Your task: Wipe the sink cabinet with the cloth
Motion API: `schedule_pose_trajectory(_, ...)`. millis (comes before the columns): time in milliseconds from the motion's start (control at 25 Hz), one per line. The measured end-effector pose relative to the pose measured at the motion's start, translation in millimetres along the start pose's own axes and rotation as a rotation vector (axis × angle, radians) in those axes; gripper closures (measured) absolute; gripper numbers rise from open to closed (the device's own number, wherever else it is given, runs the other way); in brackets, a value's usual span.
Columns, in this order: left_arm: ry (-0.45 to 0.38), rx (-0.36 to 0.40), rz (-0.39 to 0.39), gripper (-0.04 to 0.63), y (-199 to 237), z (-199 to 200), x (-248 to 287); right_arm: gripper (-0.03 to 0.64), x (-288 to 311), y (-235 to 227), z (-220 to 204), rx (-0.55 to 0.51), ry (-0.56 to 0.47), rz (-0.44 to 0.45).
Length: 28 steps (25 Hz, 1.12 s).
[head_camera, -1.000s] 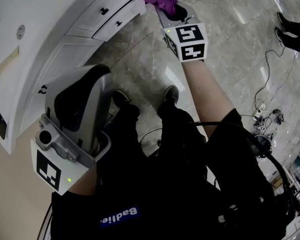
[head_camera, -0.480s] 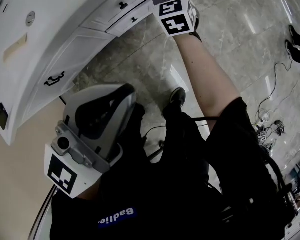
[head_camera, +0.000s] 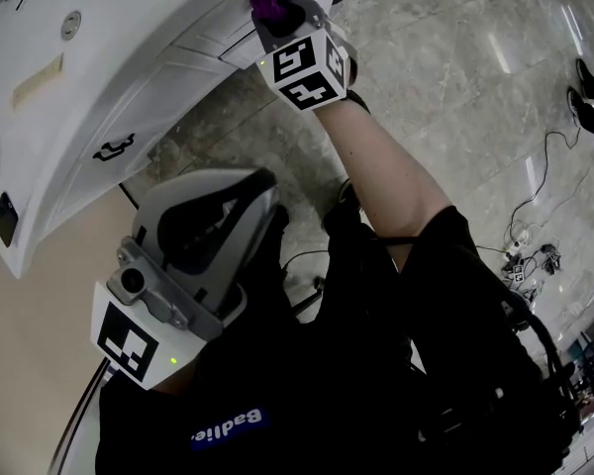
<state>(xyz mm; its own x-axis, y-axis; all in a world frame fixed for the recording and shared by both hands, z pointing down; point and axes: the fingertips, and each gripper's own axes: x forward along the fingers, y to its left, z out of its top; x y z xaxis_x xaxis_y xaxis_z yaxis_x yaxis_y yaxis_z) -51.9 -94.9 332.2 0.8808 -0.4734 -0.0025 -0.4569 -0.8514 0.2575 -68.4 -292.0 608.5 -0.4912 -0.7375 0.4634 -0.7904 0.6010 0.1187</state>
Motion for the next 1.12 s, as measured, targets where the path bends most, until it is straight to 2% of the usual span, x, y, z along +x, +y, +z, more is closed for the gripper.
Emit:
schedule_pose_trajectory(280,0.004,-0.005,0.016,0.606,0,1,-9,0.52,2,69,19,-0.053,-0.04,0.107)
schedule_pose_trajectory(520,0.011,-0.01,0.031,0.606,3,-3,-18,0.522,6,137,30,-0.118,-0.067,0.234)
schedule_pose_trajectory(720,0.001,-0.012,0.043,0.606,4,-1,-22,0.522,-10,158,27,-0.146,-0.089,0.307)
schedule_pose_trajectory(880,0.0,-0.024,0.046,0.606,3,-3,-19,0.522,-34,131,-2,-0.121,-0.077,0.291)
schedule_pose_trajectory(1120,0.001,-0.028,0.021,0.606,-5,-10,-7,0.522,-52,7,-39,0.021,-0.052,0.066)
